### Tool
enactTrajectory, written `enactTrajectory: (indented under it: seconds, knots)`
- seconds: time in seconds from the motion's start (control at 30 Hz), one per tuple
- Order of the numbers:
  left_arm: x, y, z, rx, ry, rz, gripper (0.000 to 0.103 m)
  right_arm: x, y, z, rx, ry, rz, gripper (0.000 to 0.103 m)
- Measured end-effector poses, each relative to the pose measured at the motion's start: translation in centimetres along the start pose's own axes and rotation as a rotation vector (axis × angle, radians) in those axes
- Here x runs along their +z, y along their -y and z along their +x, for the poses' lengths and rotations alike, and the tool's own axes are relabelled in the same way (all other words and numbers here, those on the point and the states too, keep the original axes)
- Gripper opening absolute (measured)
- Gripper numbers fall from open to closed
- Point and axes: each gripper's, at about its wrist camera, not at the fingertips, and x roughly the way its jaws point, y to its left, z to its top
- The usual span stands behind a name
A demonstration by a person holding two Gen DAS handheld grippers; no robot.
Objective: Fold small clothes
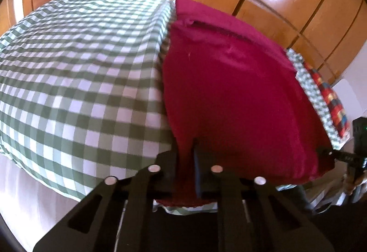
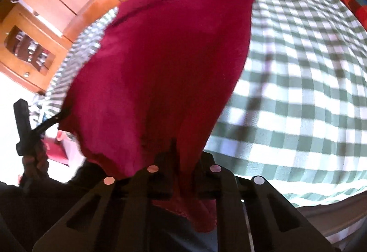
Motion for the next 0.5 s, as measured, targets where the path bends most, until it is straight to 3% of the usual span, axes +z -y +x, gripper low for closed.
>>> enactTrajectory:
  seconds: [0.23, 0.37, 0.5]
  knots:
    - [4.7, 0.0, -2.9, -0.21, 0.114, -0.067, 0.007, 4.5, -0.2, -3.1, 0.138, 0.163, 0.035, 0.009]
    - [8.4, 0.7, -1.8, -0.246, 0.159, -0.053, 0.007, 8.6, 1.0, -2.1, 0.123, 0.212, 0.073, 0.009]
    - [12.4, 0.8, 1.2, -0.23, 0.154, -0.063, 0.007, 12.3, 3.1, 0.0, 0.089, 0.215, 0.143, 0.009]
